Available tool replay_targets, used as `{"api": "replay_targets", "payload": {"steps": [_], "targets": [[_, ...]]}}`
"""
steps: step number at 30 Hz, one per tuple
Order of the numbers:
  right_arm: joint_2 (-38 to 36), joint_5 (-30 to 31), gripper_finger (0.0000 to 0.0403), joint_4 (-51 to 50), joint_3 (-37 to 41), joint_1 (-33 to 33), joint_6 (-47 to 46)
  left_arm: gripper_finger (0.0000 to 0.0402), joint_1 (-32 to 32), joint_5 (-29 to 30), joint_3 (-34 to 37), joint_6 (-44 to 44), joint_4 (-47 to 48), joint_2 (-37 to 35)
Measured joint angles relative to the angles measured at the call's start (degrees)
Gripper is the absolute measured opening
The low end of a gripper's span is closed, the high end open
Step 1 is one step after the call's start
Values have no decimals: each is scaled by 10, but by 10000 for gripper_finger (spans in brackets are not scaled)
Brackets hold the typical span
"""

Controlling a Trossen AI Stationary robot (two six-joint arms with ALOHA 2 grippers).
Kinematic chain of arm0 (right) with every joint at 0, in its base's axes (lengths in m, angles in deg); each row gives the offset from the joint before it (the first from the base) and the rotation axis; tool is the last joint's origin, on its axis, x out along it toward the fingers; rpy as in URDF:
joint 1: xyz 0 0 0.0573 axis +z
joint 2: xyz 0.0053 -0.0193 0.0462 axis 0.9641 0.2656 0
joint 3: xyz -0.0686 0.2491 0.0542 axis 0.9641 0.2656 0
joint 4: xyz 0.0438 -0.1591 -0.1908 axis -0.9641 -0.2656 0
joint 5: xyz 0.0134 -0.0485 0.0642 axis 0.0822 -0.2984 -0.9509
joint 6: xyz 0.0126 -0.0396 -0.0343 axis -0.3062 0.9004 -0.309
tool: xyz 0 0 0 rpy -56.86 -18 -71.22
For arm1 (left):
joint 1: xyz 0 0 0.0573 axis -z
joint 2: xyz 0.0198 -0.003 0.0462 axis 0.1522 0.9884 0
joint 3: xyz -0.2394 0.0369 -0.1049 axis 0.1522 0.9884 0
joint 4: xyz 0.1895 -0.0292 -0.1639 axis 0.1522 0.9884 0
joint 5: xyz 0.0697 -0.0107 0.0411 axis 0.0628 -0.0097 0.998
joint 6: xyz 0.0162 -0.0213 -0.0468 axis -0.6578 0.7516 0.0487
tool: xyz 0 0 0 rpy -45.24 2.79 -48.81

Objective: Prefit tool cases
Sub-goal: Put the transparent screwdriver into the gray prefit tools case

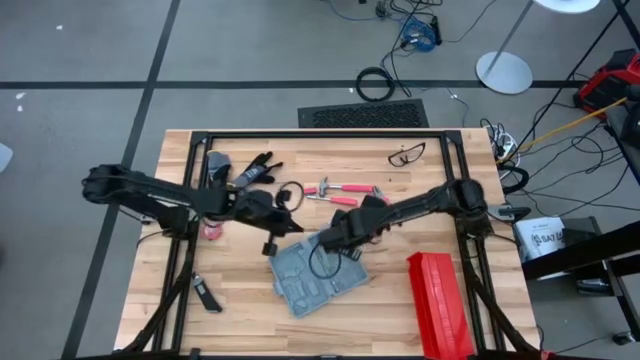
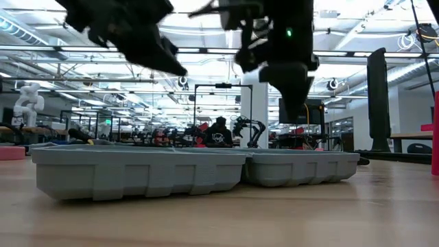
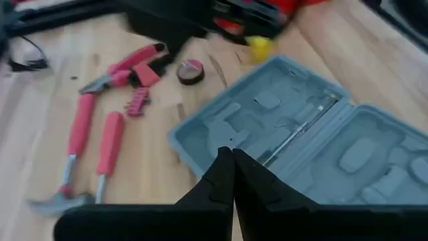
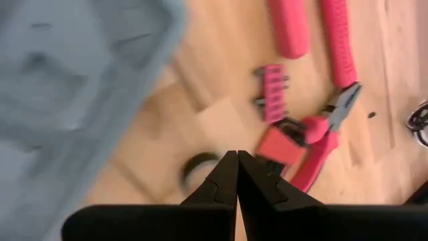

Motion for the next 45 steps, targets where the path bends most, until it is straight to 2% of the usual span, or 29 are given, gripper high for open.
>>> {"api": "replay_targets", "payload": {"steps": [4,8,12,16,20,23,29,33,36,42,45], "targets": [[-77,-16,0,65,102,-29,24,8,-3,2,-3,0,-9,65],[-205,-38,0,153,237,-45,84,8,-3,12,-6,-6,-11,76],[-341,-59,0,345,385,-47,130,8,-11,49,-7,-19,-11,59],[-403,-96,0,576,492,-45,164,8,-35,64,-7,-15,-10,43],[-376,-134,0,752,549,-27,201,8,-45,63,-7,-16,-17,37],[-335,-158,0,842,560,-11,234,8,-51,63,-7,-15,-20,37],[-260,-253,0,922,560,-5,376,8,-59,62,-7,-16,-59,37],[-222,-368,0,1004,560,-25,441,8,-71,63,-7,1,-89,37],[-204,-417,0,1035,560,-33,473,8,-74,62,-7,27,-102,37],[-157,-421,0,1076,559,-39,511,8,-74,69,-7,94,-101,37],[-136,-435,0,1106,555,-49,513,8,-75,131,-7,136,-113,37]]}}
